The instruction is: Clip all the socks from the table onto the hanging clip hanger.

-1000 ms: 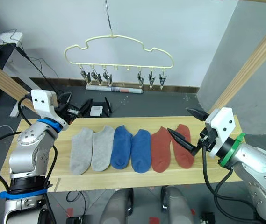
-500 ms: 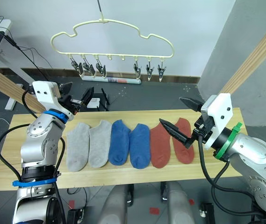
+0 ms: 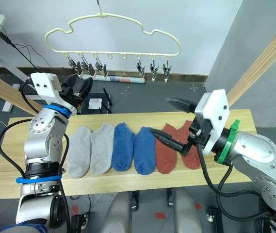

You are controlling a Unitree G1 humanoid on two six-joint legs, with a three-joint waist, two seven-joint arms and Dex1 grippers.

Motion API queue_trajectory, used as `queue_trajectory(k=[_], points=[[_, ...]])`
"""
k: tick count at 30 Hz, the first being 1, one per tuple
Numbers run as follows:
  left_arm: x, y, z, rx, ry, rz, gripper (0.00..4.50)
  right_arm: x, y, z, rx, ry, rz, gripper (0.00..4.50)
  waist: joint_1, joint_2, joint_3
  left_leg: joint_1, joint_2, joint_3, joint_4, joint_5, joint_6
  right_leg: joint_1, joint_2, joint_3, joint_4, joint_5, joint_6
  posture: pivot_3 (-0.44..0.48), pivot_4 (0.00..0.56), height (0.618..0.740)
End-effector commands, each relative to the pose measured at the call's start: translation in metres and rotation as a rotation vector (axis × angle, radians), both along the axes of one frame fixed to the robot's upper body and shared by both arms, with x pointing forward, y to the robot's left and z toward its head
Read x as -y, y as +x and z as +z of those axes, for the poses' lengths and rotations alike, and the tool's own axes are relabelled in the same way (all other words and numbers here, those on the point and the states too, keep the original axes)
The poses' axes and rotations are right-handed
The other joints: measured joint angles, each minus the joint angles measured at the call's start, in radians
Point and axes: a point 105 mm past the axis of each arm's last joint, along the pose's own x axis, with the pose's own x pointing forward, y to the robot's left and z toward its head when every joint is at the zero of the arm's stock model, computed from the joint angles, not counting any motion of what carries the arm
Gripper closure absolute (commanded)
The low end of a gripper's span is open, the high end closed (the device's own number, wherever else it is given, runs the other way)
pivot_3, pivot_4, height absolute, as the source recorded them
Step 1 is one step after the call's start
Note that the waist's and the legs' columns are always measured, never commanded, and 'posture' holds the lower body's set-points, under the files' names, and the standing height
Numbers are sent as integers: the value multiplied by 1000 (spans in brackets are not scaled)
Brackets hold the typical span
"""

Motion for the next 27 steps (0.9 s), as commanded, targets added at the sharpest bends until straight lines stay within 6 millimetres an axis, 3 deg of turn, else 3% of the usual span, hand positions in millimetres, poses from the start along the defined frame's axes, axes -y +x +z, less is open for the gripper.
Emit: queue_trajectory(k=[1, 15, 27], points=[[6, -7, 17, 71, 3, -10, 1791, 0, -3, -1, 56, -24, 18, 0, 0, 0, 0, 0, 0, 0, 0, 0, 0, 0, 0, 0, 0, 0, 0, -134, 482, 740], [3, -10, 42, 138, -83, 15, 1791, 4, -4, -14, 47, -41, 8, 0, 0, 0, 1, 0, 0, 0, 0, 0, 0, 0, 0, 0, 0, 0, 0, -133, 480, 740], [12, -34, 62, 151, -126, -64, 1791, 6, -5, -18, 34, -41, 4, 0, 1, 0, 1, 0, 0, 0, 0, 0, 0, 0, 0, 0, 0, 0, 1, -102, 469, 740]])
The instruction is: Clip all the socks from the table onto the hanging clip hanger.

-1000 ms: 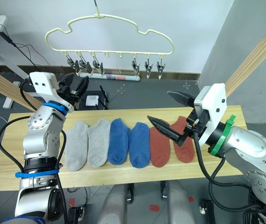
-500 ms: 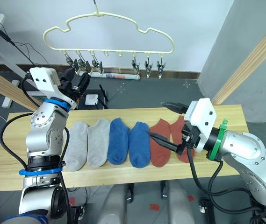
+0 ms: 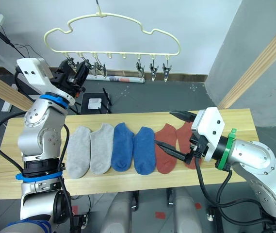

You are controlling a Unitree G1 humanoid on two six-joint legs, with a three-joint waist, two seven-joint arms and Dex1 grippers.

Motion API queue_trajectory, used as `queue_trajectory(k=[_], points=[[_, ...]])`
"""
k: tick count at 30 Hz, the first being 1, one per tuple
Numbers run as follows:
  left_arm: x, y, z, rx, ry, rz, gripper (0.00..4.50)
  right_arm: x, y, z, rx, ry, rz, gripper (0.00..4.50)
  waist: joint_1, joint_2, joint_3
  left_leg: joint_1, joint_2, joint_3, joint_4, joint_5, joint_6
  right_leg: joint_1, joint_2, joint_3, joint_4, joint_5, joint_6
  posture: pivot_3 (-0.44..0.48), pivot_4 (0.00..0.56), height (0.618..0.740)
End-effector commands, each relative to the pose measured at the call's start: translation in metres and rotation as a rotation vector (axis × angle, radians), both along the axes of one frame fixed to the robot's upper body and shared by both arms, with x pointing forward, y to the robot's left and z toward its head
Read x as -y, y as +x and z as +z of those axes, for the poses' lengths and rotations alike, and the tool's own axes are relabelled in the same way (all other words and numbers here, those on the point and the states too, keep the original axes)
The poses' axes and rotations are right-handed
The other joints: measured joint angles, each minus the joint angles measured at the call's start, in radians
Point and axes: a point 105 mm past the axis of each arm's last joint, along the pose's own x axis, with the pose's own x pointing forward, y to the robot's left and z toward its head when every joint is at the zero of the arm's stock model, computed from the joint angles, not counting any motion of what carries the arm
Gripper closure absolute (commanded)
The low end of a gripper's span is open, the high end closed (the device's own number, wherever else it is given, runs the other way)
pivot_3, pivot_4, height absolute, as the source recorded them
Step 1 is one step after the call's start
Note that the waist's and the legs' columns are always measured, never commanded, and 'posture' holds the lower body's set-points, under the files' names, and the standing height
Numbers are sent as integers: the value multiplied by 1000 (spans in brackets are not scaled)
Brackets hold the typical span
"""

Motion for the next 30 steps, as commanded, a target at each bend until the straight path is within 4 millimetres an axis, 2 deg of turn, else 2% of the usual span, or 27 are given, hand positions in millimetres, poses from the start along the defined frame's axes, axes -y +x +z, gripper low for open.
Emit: queue_trajectory(k=[1, 7, 9, 16, 19, 23, 30], points=[[-8, -13, 8, 38, 23, 34, 1791, -3, -7, 6, 39, 12, 30, 0, 0, 0, 0, 0, 0, 0, 0, 0, 0, 0, 0, 0, 0, 0, 0, -102, 469, 740], [-16, -10, -20, -37, 59, 49, 1791, -5, -6, 6, 43, 19, 36, 0, 1, 0, 0, 0, 0, 0, 0, 0, 0, 0, 0, 0, 0, 0, 0, -95, 469, 740], [-15, -9, -24, -40, 68, 36, 1791, -5, -6, 7, 43, 21, 36, 0, 2, 0, 0, 0, 0, 0, 0, 0, 0, 0, 0, 0, 0, 0, 0, -94, 471, 740], [-6, -11, -11, 32, 81, 24, 1791, -5, -6, 6, 37, 26, 32, 0, 5, 0, 0, -1, 0, 0, 0, 0, 0, 0, 0, 0, -1, 0, 0, -93, 470, 740], [-10, -9, -5, 51, 81, 61, 1791, -6, -6, 6, 37, 27, 32, 0, 4, 0, 0, -1, 0, 0, 0, 0, 0, 0, 0, 0, -1, 0, 0, -93, 470, 740], [-16, -8, -6, 59, 73, 117, 1791, -6, -6, 5, 38, 29, 31, 0, 3, 0, 0, -1, 0, 0, 0, 0, 0, 0, 0, 0, -1, 0, 0, -88, 465, 740], [-11, -7, -8, 61, 49, 98, 1791, -6, -5, 5, 40, 33, 29, 0, 4, 0, 0, -1, 0, 0, -1, 0, 0, -1, 0, 0, -1, 0, 0, -86, 461, 740]])
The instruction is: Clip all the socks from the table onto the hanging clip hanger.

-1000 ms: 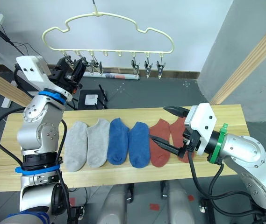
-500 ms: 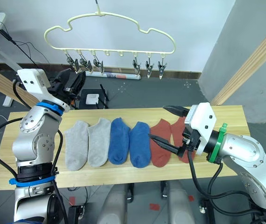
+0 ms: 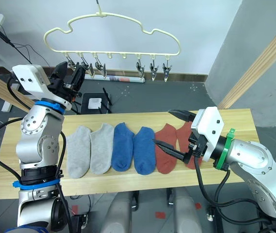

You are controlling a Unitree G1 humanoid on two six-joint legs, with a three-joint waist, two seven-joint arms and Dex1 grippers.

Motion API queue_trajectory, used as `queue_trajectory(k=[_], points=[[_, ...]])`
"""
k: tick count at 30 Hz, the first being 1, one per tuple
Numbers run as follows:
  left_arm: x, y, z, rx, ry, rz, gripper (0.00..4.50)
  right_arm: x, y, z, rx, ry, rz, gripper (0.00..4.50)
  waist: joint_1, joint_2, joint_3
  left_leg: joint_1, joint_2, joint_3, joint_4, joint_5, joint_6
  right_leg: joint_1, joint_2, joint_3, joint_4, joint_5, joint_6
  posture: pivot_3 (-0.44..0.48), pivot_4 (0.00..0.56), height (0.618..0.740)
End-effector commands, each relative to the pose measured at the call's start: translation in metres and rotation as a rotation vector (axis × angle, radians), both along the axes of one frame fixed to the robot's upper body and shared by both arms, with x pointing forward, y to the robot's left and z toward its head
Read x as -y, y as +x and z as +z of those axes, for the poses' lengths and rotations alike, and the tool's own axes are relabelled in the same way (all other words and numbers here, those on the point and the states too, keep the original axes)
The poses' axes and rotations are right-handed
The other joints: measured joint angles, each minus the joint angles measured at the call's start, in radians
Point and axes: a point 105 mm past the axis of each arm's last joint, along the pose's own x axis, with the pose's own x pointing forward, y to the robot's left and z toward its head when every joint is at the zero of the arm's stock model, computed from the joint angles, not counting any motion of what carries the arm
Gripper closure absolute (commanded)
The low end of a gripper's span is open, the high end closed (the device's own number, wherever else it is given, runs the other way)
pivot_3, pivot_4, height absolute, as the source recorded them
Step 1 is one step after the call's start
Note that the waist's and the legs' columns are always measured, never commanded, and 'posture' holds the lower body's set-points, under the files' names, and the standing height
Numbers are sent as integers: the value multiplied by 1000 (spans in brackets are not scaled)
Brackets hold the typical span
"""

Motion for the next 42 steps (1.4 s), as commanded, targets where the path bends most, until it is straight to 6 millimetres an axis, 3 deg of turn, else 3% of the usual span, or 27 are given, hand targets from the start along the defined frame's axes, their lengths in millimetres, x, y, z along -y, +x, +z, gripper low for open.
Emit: queue_trajectory(k=[1, 19, 22, 28, 30, 38, 42], points=[[2, -5, 8, 49, 0, -2, 1791, -4, -6, 4, 35, 2, 23, 0, 0, 0, 0, 0, 0, 0, 0, 0, 0, 0, 0, 0, 0, 0, 0, -86, 461, 740], [0, -6, 18, 80, 2, 21, 1791, -4, -6, 3, 32, -2, 28, 0, 0, 0, 0, 0, 0, 0, 0, 0, 0, 0, 0, 0, 0, 0, 0, -80, 459, 740], [1, -6, 19, 86, 8, 15, 2316, -4, -5, 2, 32, -2, 26, 0, 0, 0, 0, 0, 0, 0, 0, 0, 0, 0, 0, 0, 0, 0, 0, -78, 461, 740], [5, -8, 23, 104, 22, 2, 3869, -4, -7, 2, 31, -3, 26, 0, 0, 0, 0, 0, 0, 0, 0, 0, 0, 0, 0, 0, 0, 0, 0, -77, 464, 740], [6, -8, 24, 109, 31, 1, 4165, -4, -6, 1, 29, -3, 24, 0, 0, 0, 0, 0, 0, 0, 0, 0, 0, 0, 0, 0, 0, 0, 0, -76, 464, 740], [4, -11, 24, 114, 68, 2, 4338, -3, -6, -4, 24, -19, 18, 0, 0, 0, 0, 0, 0, 0, 0, 0, 0, 0, 0, 0, 0, 0, 0, -69, 463, 740], [4, -11, 24, 104, 74, -13, 4338, 2, 4, -19, -13, -80, -56, 0, 1, 0, 0, 0, 0, 0, 0, 0, 0, 0, 0, 0, 0, 0, 1, -66, 466, 740]])
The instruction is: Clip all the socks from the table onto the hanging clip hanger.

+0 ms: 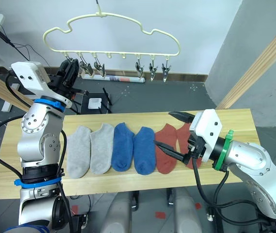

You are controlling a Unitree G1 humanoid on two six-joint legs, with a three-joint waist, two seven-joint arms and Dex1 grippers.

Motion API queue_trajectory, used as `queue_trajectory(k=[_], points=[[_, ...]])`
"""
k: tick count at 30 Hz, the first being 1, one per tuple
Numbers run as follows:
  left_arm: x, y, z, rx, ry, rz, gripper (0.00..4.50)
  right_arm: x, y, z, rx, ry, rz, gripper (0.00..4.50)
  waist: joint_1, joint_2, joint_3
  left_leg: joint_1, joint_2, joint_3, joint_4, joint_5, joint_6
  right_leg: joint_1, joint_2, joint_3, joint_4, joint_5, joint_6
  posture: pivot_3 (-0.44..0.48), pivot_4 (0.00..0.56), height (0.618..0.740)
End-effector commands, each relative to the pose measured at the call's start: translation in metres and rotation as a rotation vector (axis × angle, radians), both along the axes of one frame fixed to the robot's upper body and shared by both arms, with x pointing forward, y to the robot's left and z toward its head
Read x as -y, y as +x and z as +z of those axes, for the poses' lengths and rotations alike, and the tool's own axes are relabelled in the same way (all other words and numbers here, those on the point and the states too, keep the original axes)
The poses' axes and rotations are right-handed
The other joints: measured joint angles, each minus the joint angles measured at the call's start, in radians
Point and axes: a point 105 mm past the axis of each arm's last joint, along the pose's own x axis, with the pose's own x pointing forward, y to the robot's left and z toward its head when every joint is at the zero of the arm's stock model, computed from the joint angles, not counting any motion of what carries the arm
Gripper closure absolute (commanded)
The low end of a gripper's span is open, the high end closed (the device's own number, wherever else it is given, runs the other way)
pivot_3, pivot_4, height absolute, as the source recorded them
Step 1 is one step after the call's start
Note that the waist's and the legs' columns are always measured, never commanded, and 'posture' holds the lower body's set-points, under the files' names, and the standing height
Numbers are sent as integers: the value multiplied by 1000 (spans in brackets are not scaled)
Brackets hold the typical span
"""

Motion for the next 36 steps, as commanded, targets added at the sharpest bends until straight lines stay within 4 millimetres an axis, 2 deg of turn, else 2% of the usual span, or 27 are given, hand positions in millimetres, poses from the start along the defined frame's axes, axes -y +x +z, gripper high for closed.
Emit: queue_trajectory(k=[1, 5, 8, 10, 12, 17, 21, 27, 31, 36], points=[[0, -10, 14, 57, 30, -14, 4338, 4, 6, -13, -28, -45, -71, 0, 0, 0, 0, 0, 0, 0, 0, 0, 0, 0, 0, 0, 0, 0, 0, -62, 468, 740], [0, -11, 18, 45, 55, -42, 4338, 26, 29, -52, -175, -81, -314, 0, 2, 0, 0, 0, 0, 0, 0, 0, 0, 0, 0, 0, 0, 0, 0, -49, 474, 740], [2, -12, 18, 28, 75, -71, 4338, 40, 49, -77, -208, -124, -495, 0, 1, 0, 1, 0, 0, 1, 0, 0, 0, -1, -1, 1, 0, 0, 0, -49, 486, 740], [2, -12, 17, 14, 79, -79, 4338, 46, 69, -97, -231, -111, -632, 0, -1, 0, 3, 0, 0, 1, -1, 0, 0, -2, -1, 1, 0, 0, 1, -49, 494, 740], [2, -11, 16, 9, 80, -80, 4338, 48, 81, -108, -243, -65, -718, 0, -1, 0, 5, 0, 1, 2, -1, 0, 0, -3, 0, 2, 1, -1, 1, -50, 496, 740], [3, -12, 16, -5, 83, -89, 4338, 49, 113, -116, -214, 52, -860, 0, -2, 1, 16, 0, 1, 3, -1, 0, -1, -4, 0, 3, 1, -1, 1, -37, 502, 740], [1, -12, 16, -9, 86, -84, 4338, 44, 128, -105, -170, 132, -884, 0, 0, 2, 17, 0, 1, 4, -1, 1, -1, -4, 0, 3, 1, -1, 1, -24, 501, 740], [-1, -15, 15, -15, 90, -83, 4338, 44, 127, -89, -91, 142, -917, 0, 2, 2, 18, -1, 1, 4, -3, 0, -1, -4, -1, 3, 1, -1, 2, -17, 501, 740], [-2, -15, 13, -22, 88, -81, 4338, 50, 128, -103, -120, 102, -994, 0, 1, 2, 18, 0, 1, 4, -3, 0, -1, -4, -1, 3, 2, -1, 2, -21, 501, 740], [-1, -16, 14, -11, 87, -78, 4338, 39, 128, -121, -225, 90, -990, 0, 0, 3, 18, 0, 1, 4, -3, 1, -1, -5, -1, 3, 2, -1, 2, -18, 500, 740]])
